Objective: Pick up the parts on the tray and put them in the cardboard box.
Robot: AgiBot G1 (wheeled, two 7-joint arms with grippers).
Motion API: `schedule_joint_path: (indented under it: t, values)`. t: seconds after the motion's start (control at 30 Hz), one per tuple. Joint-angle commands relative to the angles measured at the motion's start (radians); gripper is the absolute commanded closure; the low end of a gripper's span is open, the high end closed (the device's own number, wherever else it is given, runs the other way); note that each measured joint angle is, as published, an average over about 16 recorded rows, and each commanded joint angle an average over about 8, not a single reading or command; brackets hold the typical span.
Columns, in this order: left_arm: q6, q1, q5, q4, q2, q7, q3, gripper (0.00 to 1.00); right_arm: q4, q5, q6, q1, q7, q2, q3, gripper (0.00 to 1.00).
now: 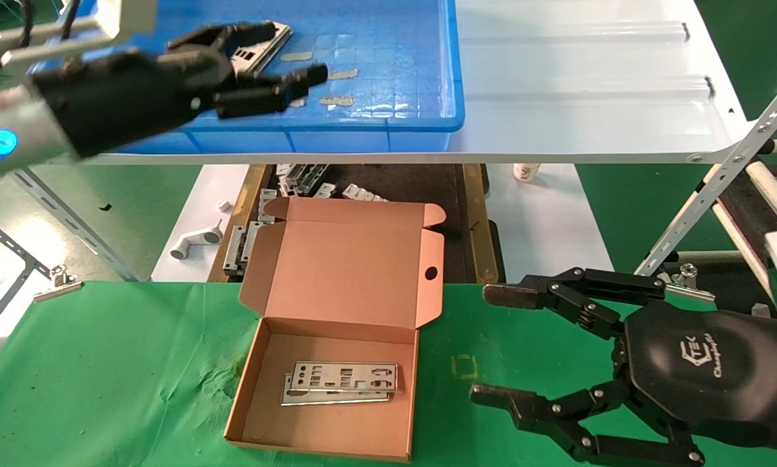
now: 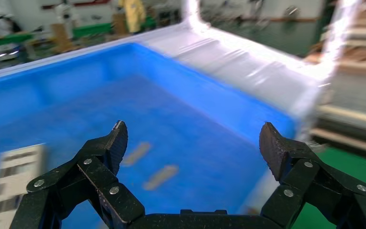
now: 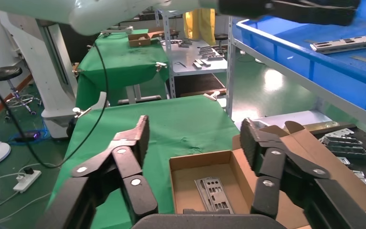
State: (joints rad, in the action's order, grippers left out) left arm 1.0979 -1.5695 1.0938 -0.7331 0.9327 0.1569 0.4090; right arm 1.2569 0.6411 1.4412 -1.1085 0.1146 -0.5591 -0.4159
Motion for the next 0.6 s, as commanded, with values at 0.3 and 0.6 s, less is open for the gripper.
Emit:
schedule_joint_path:
  t: [0.3, 0.6]
  values:
    - [-0.114, -0.252, 0.168, 0.398, 0.142, -0.074, 0.082, 0.00, 0.000, 0.000, 0.000, 0.000, 0.000, 0.000, 0.000, 1.00]
    - [-0.283, -0.353, 0.215, 0.619, 0.222, -0.107, 0.102, 0.00, 0.000, 0.000, 0.000, 0.000, 0.000, 0.000, 0.000, 1.00]
